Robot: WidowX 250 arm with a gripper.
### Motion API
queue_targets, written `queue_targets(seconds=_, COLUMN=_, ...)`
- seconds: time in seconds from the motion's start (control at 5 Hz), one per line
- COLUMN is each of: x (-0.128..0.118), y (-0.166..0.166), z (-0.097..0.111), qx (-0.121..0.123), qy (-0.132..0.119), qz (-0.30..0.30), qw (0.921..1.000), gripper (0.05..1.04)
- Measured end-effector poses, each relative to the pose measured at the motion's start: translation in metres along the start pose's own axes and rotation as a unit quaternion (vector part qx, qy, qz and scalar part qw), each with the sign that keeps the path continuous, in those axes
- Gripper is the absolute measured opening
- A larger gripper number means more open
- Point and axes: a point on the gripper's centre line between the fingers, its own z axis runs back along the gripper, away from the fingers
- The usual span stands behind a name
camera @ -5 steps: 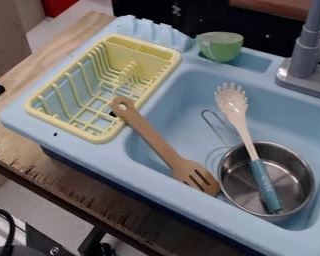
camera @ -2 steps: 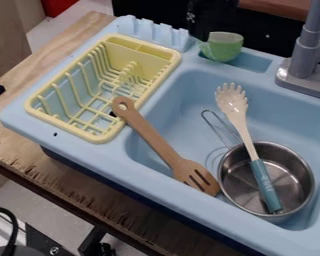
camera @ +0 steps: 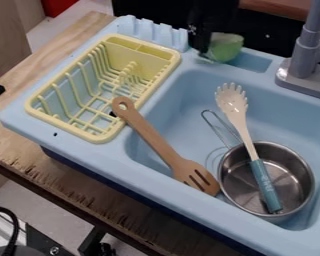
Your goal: Put the green cup in the silver pot
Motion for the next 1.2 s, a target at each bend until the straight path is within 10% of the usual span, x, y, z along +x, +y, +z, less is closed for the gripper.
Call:
queue_targets(seconds=0.6, x=-0.014, y=0.003, z=-0.012, qx=-0.02, qy=0.004, qz=-0.013, qw=0.9997, gripper=0.955)
queue_targets(seconds=1.0, x=-0.018, y=0.005, z=-0.01, qx=-0.034, qy=0.017, qz=-0.008, qw=0.9992, gripper=0.551)
queue_targets(seconds=1.2, x=-0.019, y=0.007, z=-0.01, qx=-0.027, qy=0.03, qz=-0.012, qw=0.9991, gripper=0.55)
